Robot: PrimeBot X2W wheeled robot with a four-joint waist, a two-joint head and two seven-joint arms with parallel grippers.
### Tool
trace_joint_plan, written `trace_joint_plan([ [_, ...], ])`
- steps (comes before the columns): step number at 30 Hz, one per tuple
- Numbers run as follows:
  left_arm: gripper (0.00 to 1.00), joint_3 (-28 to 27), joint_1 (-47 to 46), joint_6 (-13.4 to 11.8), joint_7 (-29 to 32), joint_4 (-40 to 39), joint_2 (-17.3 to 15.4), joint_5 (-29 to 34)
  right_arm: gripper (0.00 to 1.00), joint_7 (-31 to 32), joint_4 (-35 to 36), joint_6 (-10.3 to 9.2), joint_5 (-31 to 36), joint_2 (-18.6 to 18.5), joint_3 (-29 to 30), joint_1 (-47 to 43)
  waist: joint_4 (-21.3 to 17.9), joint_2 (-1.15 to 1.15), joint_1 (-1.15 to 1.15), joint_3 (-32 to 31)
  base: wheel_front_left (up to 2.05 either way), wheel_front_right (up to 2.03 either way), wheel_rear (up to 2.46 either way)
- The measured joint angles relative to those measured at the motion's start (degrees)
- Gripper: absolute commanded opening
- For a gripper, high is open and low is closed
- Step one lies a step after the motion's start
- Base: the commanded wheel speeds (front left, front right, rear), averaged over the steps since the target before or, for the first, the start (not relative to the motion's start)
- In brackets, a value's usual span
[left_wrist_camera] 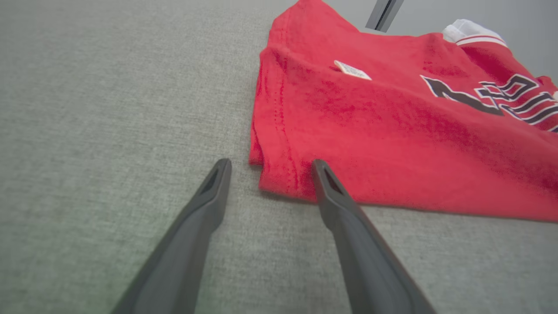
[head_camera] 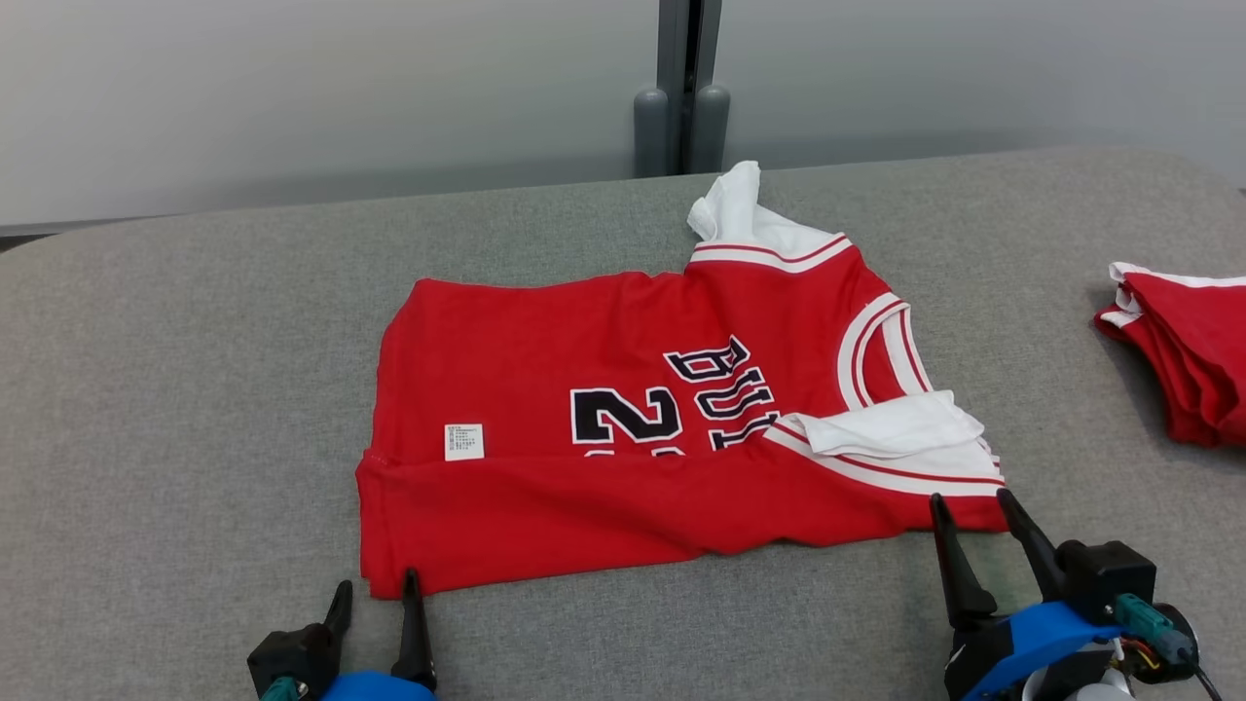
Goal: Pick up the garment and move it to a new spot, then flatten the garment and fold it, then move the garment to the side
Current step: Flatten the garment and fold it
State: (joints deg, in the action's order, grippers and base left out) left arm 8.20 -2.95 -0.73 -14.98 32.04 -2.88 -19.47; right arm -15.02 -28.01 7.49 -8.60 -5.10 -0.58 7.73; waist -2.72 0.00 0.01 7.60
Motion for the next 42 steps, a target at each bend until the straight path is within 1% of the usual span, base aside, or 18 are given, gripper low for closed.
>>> trace_joint_plan([
  [4,1.00,0.1,-2.6,0.1,-0.3,3.0,0.0,-0.7,1.00,0.0,0.0,0.00,0.0,-0.1,1.3,1.2,-0.3,0.00,0.00,1.9,0.00,0.00,0.00],
  [7,1.00,1.1,-3.9,0.8,-0.5,4.3,-0.1,-1.0,1.00,0.0,-0.3,0.00,0.1,0.1,3.2,2.0,-0.5,0.00,0.00,2.8,0.00,0.00,0.00],
  [9,1.00,2.0,-4.5,1.8,-0.8,5.3,-0.4,-1.4,1.00,0.0,-0.6,0.00,0.3,0.2,5.0,3.0,-0.5,0.00,0.00,3.3,0.00,0.00,0.00],
  [10,0.76,2.4,-4.9,2.3,-0.9,5.9,-0.5,-1.9,1.00,0.0,-1.0,0.00,0.7,0.3,5.5,3.6,-0.5,0.00,0.00,3.5,0.00,0.00,0.00],
  [11,0.45,3.0,-5.3,2.4,-1.1,6.4,-0.6,-2.2,1.00,0.0,-1.8,0.00,1.3,0.2,5.9,4.2,-0.5,0.00,0.00,3.7,0.00,0.00,0.00],
  [12,0.06,3.4,-5.6,2.7,-1.1,6.7,-0.6,-2.4,1.00,0.0,-2.9,0.00,1.7,0.4,6.4,4.7,-0.5,0.00,-0.01,3.8,0.00,0.00,0.00],
  [13,0.00,3.8,-5.9,2.9,-1.2,7.0,-0.7,-2.8,1.00,0.0,-3.9,0.00,2.0,0.5,6.8,5.0,-0.4,0.00,-0.01,4.0,0.00,0.00,0.00],
  [17,0.00,5.7,-6.9,3.5,-1.2,7.8,-0.3,-3.4,1.00,0.0,-10.0,0.00,3.6,0.6,7.2,7.3,0.1,0.00,0.00,4.6,0.00,0.00,0.00],
  [21,0.00,6.2,-7.5,3.9,-1.2,8.0,-0.3,-4.1,1.00,-0.3,-15.4,0.00,3.4,0.8,7.8,9.6,0.8,0.00,-0.01,5.0,0.00,0.00,0.00],
  [22,0.00,6.2,-7.5,4.1,-1.2,8.0,-0.3,-4.2,0.98,-0.5,-16.7,0.00,2.8,0.9,7.8,10.3,0.9,0.00,-0.02,5.1,0.00,0.00,0.00],
  [23,0.00,6.2,-7.5,4.2,-1.2,7.9,-0.2,-4.2,0.44,-0.7,-17.9,0.00,2.4,0.9,7.4,10.9,1.0,0.00,-0.02,5.3,0.00,0.00,0.00],
  [24,0.00,6.0,-7.5,4.3,-1.2,7.9,-0.2,-4.1,0.15,-0.8,-18.7,0.00,2.1,0.9,6.8,11.5,1.1,0.00,-0.02,5.4,0.00,0.00,0.00],
  [25,0.00,5.8,-7.5,4.3,-1.2,7.6,-0.2,-4.0,0.00,-0.8,-19.2,0.00,1.3,0.9,6.5,12.0,1.1,0.00,-0.02,5.4,0.00,0.00,0.00],
  [28,0.00,4.0,-6.8,4.3,-0.5,5.3,-0.1,-3.3,0.00,-0.7,-18.6,0.02,-0.5,1.4,5.8,12.3,1.3,0.00,-0.01,5.2,0.00,0.00,0.00],
  [31,0.00,1.4,-5.8,4.3,-0.2,2.6,0.3,-3.8,0.00,-0.2,-16.5,0.01,-2.0,1.4,5.6,11.8,1.3,0.00,0.00,4.1,0.00,0.00,0.00],
  [35,0.00,-1.6,-5.2,4.8,-0.1,-2.0,0.1,-2.1,0.00,-0.1,-12.9,0.01,-4.9,0.9,5.2,11.7,1.4,0.00,0.00,2.1,0.00,0.00,0.00],
  [39,0.00,-3.4,-3.6,5.4,-0.1,-5.2,0.2,-0.7,0.00,-0.1,-10.8,0.02,-7.6,-0.1,4.4,11.0,1.7,0.00,0.00,-0.5,0.00,0.00,0.00],
  [42,0.00,-3.7,-1.2,5.8,-0.1,-5.9,0.2,-0.6,0.00,-0.1,-10.5,0.03,-9.2,-0.7,3.2,8.5,1.8,0.00,0.00,-2.6,0.00,0.00,0.00],
])
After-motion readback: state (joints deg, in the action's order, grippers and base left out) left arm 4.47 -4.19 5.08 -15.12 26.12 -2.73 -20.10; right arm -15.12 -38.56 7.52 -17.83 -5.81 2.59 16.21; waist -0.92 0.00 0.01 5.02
